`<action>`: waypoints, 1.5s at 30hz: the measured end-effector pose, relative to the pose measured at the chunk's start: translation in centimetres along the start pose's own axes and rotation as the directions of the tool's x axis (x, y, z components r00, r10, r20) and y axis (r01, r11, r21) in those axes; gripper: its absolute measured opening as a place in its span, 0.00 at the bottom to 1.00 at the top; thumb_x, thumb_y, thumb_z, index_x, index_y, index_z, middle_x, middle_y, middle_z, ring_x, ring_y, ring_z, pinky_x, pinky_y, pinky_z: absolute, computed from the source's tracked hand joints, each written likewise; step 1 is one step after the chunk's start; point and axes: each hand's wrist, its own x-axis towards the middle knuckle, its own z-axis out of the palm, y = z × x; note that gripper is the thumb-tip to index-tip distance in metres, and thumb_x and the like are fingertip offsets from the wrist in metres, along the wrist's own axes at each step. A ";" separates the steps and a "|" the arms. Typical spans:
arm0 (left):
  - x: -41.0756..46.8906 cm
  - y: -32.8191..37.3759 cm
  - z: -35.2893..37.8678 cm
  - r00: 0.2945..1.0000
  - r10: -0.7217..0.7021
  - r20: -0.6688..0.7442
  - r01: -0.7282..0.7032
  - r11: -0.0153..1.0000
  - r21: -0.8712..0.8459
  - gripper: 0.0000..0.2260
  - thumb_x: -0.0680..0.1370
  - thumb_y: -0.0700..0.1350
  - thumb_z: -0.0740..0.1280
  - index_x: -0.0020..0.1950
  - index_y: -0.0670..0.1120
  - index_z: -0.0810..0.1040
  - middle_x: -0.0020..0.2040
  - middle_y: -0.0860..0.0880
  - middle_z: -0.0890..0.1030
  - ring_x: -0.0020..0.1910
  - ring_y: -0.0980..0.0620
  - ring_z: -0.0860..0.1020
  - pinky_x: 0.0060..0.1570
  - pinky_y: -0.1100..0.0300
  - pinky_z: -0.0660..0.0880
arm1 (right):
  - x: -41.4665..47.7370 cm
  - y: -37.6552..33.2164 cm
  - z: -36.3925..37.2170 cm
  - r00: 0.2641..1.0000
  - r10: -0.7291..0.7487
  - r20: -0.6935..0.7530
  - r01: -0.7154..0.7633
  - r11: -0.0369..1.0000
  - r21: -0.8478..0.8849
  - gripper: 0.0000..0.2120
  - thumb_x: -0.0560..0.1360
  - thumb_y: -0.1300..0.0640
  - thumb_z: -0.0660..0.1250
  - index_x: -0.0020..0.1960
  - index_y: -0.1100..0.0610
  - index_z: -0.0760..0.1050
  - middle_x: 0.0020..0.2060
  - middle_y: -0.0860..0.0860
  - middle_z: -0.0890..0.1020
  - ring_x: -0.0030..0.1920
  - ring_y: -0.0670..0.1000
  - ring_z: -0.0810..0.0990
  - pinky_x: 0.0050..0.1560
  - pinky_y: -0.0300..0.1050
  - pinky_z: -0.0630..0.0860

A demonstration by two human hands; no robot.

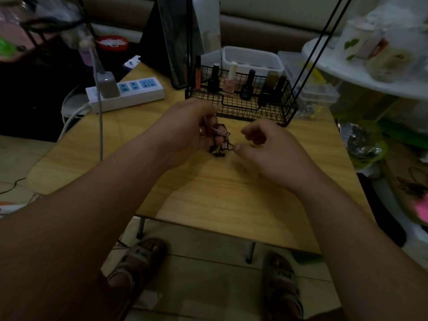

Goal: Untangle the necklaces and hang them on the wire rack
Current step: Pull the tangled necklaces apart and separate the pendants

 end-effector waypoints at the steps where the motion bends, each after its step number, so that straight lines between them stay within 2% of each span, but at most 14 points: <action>1: 0.0 -0.1 0.2 1.000 0.001 0.030 -0.001 1.000 0.002 0.03 0.83 0.41 0.64 0.50 0.44 0.72 0.35 0.49 0.74 0.36 0.50 0.79 0.38 0.54 0.79 | 0.1 -0.1 0.2 0.999 -0.038 0.018 0.037 0.998 0.041 0.18 0.76 0.47 0.75 0.64 0.48 0.77 0.54 0.42 0.80 0.55 0.42 0.78 0.51 0.38 0.74; 4: -0.3 0.0 0.6 0.996 0.009 0.089 -0.010 1.000 0.007 0.04 0.83 0.40 0.63 0.49 0.45 0.71 0.35 0.49 0.73 0.35 0.50 0.78 0.35 0.55 0.79 | 0.4 -0.2 0.8 0.992 -0.108 0.071 0.097 0.985 0.141 0.14 0.77 0.52 0.75 0.61 0.48 0.79 0.49 0.44 0.84 0.50 0.42 0.82 0.48 0.42 0.78; 7: -0.7 0.3 0.7 0.992 0.011 0.125 -0.010 1.000 -0.008 0.05 0.84 0.40 0.63 0.49 0.44 0.71 0.35 0.48 0.74 0.35 0.49 0.79 0.34 0.54 0.79 | 0.6 0.1 1.2 0.989 -0.123 0.077 0.111 0.983 0.143 0.07 0.77 0.53 0.75 0.53 0.48 0.80 0.46 0.46 0.85 0.42 0.42 0.81 0.39 0.41 0.73; 10: -1.1 0.5 0.7 0.989 0.002 0.146 -0.006 1.000 0.028 0.06 0.85 0.41 0.62 0.47 0.46 0.71 0.33 0.49 0.74 0.31 0.50 0.77 0.34 0.56 0.79 | 0.5 0.1 1.2 0.988 -0.151 0.045 0.144 0.982 0.119 0.04 0.78 0.54 0.74 0.49 0.47 0.80 0.45 0.46 0.84 0.46 0.46 0.82 0.44 0.45 0.76; 15: -0.8 0.3 0.3 0.997 0.019 0.078 -0.026 0.995 0.094 0.03 0.84 0.41 0.64 0.50 0.45 0.73 0.33 0.50 0.74 0.31 0.52 0.75 0.46 0.50 0.80 | 0.6 -0.5 0.7 1.000 -0.021 -0.010 0.023 0.951 0.307 0.05 0.80 0.57 0.68 0.46 0.51 0.77 0.44 0.52 0.87 0.41 0.49 0.83 0.40 0.51 0.77; 18: -0.4 0.0 -0.1 1.000 0.010 -0.002 -0.009 0.984 0.180 0.03 0.82 0.38 0.66 0.54 0.44 0.76 0.33 0.50 0.74 0.34 0.50 0.78 0.46 0.49 0.83 | 0.6 -0.8 0.0 0.996 0.092 0.000 -0.077 0.830 0.552 0.06 0.81 0.59 0.61 0.46 0.54 0.73 0.44 0.54 0.88 0.49 0.54 0.87 0.52 0.55 0.80; 24: -0.8 -0.4 0.0 0.998 0.052 0.038 -0.064 0.847 0.527 0.09 0.79 0.38 0.70 0.56 0.49 0.81 0.44 0.43 0.80 0.37 0.49 0.80 0.39 0.54 0.82 | 0.6 -1.3 -0.9 0.982 0.174 0.078 -0.150 0.452 0.879 0.09 0.81 0.61 0.55 0.43 0.56 0.70 0.37 0.54 0.83 0.44 0.56 0.86 0.50 0.51 0.77; 26: -1.0 -0.4 0.1 0.996 0.047 0.079 -0.086 0.793 0.603 0.08 0.78 0.41 0.73 0.55 0.52 0.82 0.43 0.45 0.82 0.37 0.50 0.80 0.40 0.53 0.79 | 0.6 -1.3 -1.0 0.986 0.141 0.088 -0.138 0.405 0.904 0.11 0.81 0.60 0.54 0.43 0.56 0.71 0.36 0.54 0.82 0.47 0.58 0.84 0.50 0.51 0.77; 31: -1.2 -0.4 0.3 0.986 0.091 0.140 -0.164 0.686 0.709 0.04 0.80 0.51 0.73 0.54 0.53 0.83 0.39 0.49 0.82 0.32 0.61 0.78 0.31 0.67 0.74 | 0.8 -1.1 -1.1 0.986 0.122 0.110 -0.145 0.328 0.933 0.13 0.81 0.57 0.55 0.41 0.57 0.74 0.33 0.52 0.80 0.41 0.55 0.82 0.45 0.47 0.79; 35: -1.4 -0.3 0.1 0.984 0.097 0.151 -0.176 0.695 0.697 0.09 0.84 0.52 0.67 0.50 0.52 0.85 0.46 0.47 0.86 0.44 0.47 0.83 0.48 0.50 0.81 | 1.0 -0.7 -1.3 0.977 0.188 0.101 -0.143 0.224 0.964 0.12 0.81 0.56 0.56 0.40 0.56 0.71 0.33 0.51 0.76 0.34 0.52 0.79 0.40 0.45 0.80; 38: -1.3 -0.2 -0.2 0.991 0.100 0.093 -0.137 0.785 0.604 0.11 0.85 0.51 0.64 0.50 0.52 0.85 0.49 0.50 0.86 0.51 0.51 0.83 0.49 0.55 0.79 | 1.1 -0.4 -1.5 0.971 0.226 0.075 -0.127 0.221 0.967 0.11 0.80 0.56 0.56 0.40 0.55 0.68 0.33 0.51 0.74 0.31 0.50 0.74 0.36 0.43 0.77; 40: -1.0 -0.1 -0.2 0.996 0.082 0.032 -0.087 0.878 0.472 0.10 0.86 0.47 0.63 0.49 0.48 0.82 0.54 0.44 0.86 0.54 0.49 0.85 0.50 0.57 0.80 | 1.2 -0.3 -1.4 0.969 0.237 0.065 -0.128 0.261 0.957 0.10 0.80 0.57 0.56 0.40 0.55 0.68 0.33 0.52 0.74 0.32 0.51 0.74 0.35 0.43 0.75; 42: -0.7 0.0 -0.2 0.997 0.060 -0.046 -0.045 0.958 0.284 0.08 0.85 0.44 0.62 0.51 0.44 0.79 0.57 0.39 0.85 0.55 0.44 0.86 0.53 0.51 0.84 | 1.2 -0.2 -1.2 0.968 0.239 0.069 -0.132 0.259 0.957 0.11 0.80 0.57 0.56 0.39 0.55 0.69 0.34 0.52 0.76 0.37 0.52 0.78 0.37 0.44 0.76; 45: -0.5 0.1 -0.2 0.996 -0.016 -0.088 0.021 0.998 0.051 0.07 0.85 0.43 0.62 0.52 0.41 0.74 0.51 0.39 0.85 0.51 0.41 0.87 0.51 0.46 0.85 | 1.2 -0.2 -1.1 0.967 0.227 0.111 -0.152 0.173 0.973 0.14 0.80 0.56 0.56 0.36 0.55 0.68 0.40 0.54 0.80 0.46 0.55 0.85 0.45 0.46 0.80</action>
